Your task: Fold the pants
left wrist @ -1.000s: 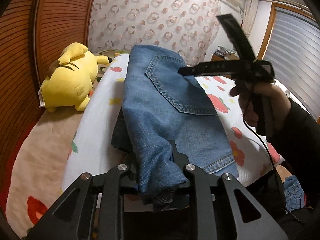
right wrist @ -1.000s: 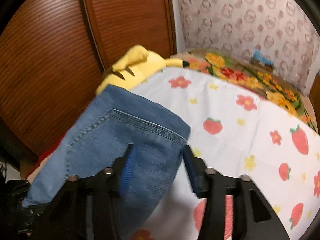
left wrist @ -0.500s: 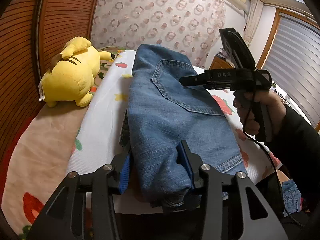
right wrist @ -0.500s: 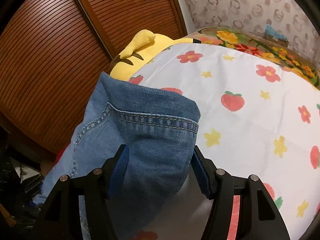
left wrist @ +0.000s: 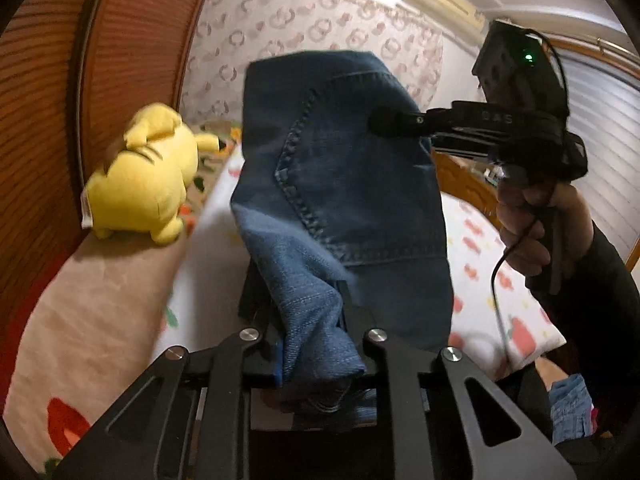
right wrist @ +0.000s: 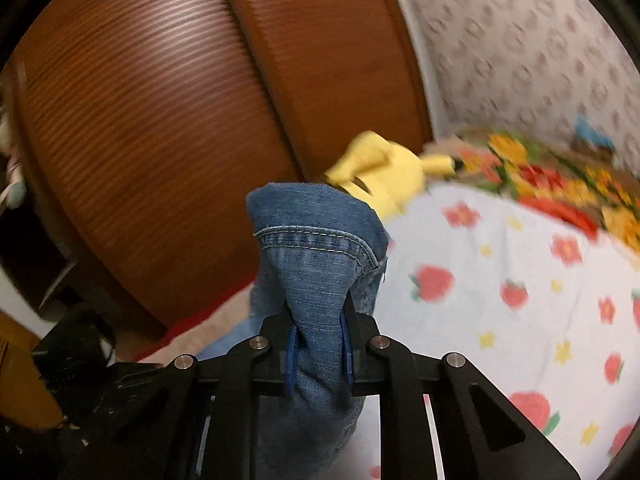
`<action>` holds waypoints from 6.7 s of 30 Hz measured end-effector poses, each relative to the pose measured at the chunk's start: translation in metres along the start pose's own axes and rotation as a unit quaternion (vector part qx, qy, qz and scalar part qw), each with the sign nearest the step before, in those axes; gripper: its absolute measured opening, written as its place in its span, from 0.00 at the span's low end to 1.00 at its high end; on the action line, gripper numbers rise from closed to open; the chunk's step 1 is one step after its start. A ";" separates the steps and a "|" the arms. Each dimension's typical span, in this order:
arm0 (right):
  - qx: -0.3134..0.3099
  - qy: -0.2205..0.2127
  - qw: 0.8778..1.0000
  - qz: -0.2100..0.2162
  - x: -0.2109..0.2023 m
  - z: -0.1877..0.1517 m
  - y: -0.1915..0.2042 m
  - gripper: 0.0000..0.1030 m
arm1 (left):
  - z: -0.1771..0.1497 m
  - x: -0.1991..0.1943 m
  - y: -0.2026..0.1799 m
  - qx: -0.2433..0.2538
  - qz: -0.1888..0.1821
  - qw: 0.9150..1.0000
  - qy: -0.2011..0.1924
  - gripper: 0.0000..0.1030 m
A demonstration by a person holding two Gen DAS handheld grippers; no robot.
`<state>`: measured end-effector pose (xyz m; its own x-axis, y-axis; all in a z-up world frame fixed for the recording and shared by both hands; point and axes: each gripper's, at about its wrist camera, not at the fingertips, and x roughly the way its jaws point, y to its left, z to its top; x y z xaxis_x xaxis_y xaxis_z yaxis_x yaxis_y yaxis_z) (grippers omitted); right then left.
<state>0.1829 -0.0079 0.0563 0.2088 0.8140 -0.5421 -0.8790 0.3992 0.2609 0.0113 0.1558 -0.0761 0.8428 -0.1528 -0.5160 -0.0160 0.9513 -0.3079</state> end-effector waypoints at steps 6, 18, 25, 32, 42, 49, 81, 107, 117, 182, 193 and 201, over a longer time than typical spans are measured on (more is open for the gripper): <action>-0.024 -0.017 0.999 0.032 -0.014 0.025 0.009 0.17 | 0.030 -0.003 -0.001 0.003 0.000 1.000 -0.027 0.20; -0.008 -0.012 0.998 0.059 0.036 0.080 -0.029 0.17 | 0.092 0.035 0.030 -0.011 0.023 0.999 -0.036 0.20; 0.036 -0.014 0.997 0.073 0.081 0.118 -0.084 0.17 | 0.137 0.068 0.058 -0.009 0.032 0.999 -0.034 0.20; 0.094 0.012 0.995 0.037 0.142 0.117 -0.170 0.17 | 0.152 0.123 0.078 -0.012 0.026 1.000 0.000 0.19; 0.127 0.055 0.990 -0.020 0.194 0.111 -0.220 0.30 | 0.130 0.182 0.088 -0.012 0.050 0.996 0.070 0.20; 0.087 0.095 0.985 -0.112 0.216 0.127 -0.216 0.47 | 0.121 0.200 0.086 -0.003 0.068 0.993 0.098 0.21; 0.034 0.002 0.984 -0.175 0.149 0.095 -0.159 0.44 | 0.122 0.166 0.050 0.026 0.113 0.990 0.076 0.29; 0.027 -0.069 0.976 -0.207 0.006 -0.021 -0.069 0.44 | 0.105 0.082 -0.056 0.092 0.066 0.993 0.017 0.96; 0.037 -0.088 0.967 -0.237 -0.030 -0.055 -0.038 0.44 | 0.087 0.048 -0.108 0.117 0.042 0.992 -0.010 1.00; 0.070 -0.161 0.913 -0.369 -0.131 -0.120 0.053 0.56 | 0.069 -0.006 -0.194 0.135 0.068 0.987 -0.049 1.00; 0.072 -0.161 0.913 -0.367 -0.132 -0.120 0.055 0.56 | 0.070 -0.007 -0.192 0.135 0.068 0.987 -0.050 1.00; 0.072 -0.161 0.913 -0.368 -0.132 -0.121 0.056 0.56 | 0.070 -0.007 -0.192 0.134 0.068 0.987 -0.049 1.00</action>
<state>0.0547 -0.1438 0.0455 0.8555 0.3765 -0.3556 -0.3897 0.9202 0.0365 0.0461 -0.0069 0.0420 0.8913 -0.0045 -0.4534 -0.0011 0.9999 -0.0121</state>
